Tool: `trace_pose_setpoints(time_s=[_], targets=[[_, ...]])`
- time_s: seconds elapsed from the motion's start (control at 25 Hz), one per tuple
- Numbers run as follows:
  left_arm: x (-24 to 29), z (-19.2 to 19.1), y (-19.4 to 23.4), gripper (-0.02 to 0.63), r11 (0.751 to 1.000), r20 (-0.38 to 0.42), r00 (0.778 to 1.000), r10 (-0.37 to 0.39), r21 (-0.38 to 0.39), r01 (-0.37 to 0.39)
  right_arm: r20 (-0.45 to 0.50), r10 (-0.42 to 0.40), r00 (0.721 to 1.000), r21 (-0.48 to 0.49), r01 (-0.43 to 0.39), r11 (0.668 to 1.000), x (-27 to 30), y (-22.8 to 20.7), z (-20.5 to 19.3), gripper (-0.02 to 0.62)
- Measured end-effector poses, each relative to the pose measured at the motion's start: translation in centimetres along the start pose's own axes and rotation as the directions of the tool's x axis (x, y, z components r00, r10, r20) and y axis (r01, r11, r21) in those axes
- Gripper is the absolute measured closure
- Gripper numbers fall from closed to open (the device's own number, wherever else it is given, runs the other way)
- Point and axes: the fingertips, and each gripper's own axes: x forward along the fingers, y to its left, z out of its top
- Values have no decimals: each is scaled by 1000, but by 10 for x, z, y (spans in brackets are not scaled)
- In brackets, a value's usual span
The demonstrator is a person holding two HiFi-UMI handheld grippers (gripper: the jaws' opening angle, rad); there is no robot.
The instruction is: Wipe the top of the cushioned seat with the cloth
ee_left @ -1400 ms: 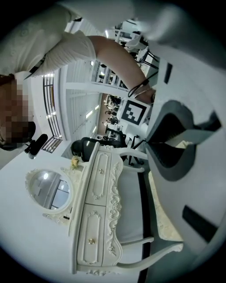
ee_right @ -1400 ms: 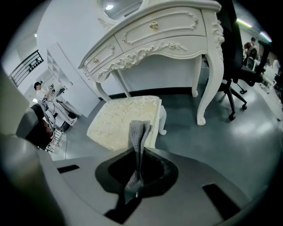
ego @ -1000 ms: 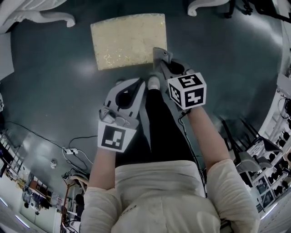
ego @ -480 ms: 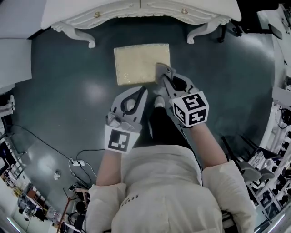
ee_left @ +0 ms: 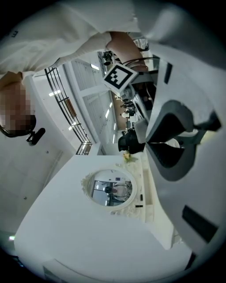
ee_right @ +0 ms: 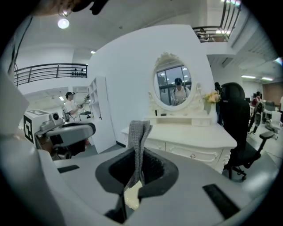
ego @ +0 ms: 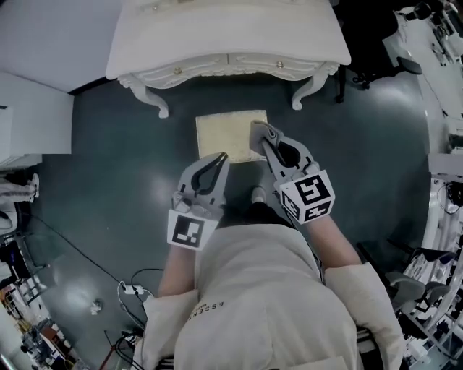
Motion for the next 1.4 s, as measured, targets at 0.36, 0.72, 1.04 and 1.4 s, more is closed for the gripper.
trace_pose_setpoints(time_s=[0.36,0.72,1.04,1.4], targets=[[-15,65,8,603,995,71,997,-16,98,9,204,-57,977,-87,77,993,-54,14,69,568],[-38,80,16,603,995,95,995,18,96,-27,348,-52,936,-143,107,984,-73,30,102,568],[-43,80,21,603,992,86,995,41,117,-51,384,39,922,-192,38,981,-76,48,108,568],[-43,81,19,603,993,88,996,30,112,-40,374,39,927,-205,42,978,-70,45,105,569]])
